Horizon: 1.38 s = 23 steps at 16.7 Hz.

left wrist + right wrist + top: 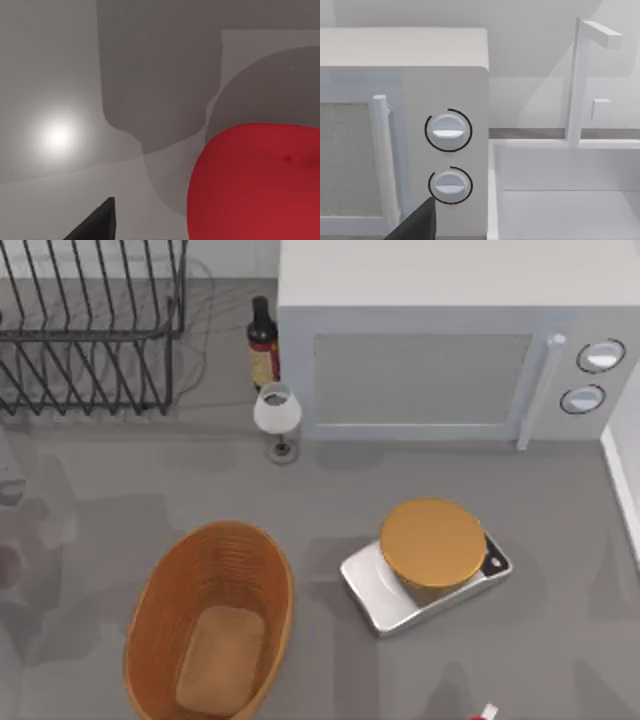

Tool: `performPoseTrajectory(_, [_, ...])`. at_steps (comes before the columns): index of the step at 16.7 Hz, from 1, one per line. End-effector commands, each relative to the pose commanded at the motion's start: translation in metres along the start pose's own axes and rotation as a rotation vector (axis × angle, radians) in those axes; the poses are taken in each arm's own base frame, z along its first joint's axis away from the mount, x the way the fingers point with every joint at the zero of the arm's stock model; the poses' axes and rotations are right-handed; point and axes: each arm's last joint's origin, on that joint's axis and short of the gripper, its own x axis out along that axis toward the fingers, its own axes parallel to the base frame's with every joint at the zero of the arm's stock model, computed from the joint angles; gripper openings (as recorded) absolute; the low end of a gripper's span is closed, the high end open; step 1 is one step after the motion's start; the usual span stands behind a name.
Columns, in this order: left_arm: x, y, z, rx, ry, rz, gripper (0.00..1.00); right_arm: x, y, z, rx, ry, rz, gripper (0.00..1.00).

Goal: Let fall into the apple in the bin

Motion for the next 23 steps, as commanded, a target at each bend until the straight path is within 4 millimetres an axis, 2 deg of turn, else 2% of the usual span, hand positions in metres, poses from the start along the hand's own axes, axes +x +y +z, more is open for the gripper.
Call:
performPoseTrajectory(3, [0.025, -0.002, -0.001, 0.0, 0.001, -0.005, 1.0, 0.0, 0.0, 0.0, 0.0, 0.0, 0.0, 1.0])
performPoseTrajectory(7, [0.029, -0.002, -0.001, 0.0, 0.002, -0.007, 1.0, 0.0, 0.0, 0.0, 0.0, 0.0, 0.0, 1.0])
performPoseTrajectory(20, [0.029, -0.002, -0.001, 0.0, 0.002, -0.007, 0.02, 0.0, 0.0, 0.0, 0.0, 0.0, 0.0, 1.0])
performPoseTrajectory(23, [0.029, -0.002, -0.001, 0.0, 0.002, -0.007, 0.0, 0.0, 0.0, 0.0, 0.0, 0.0, 0.0, 1.0])
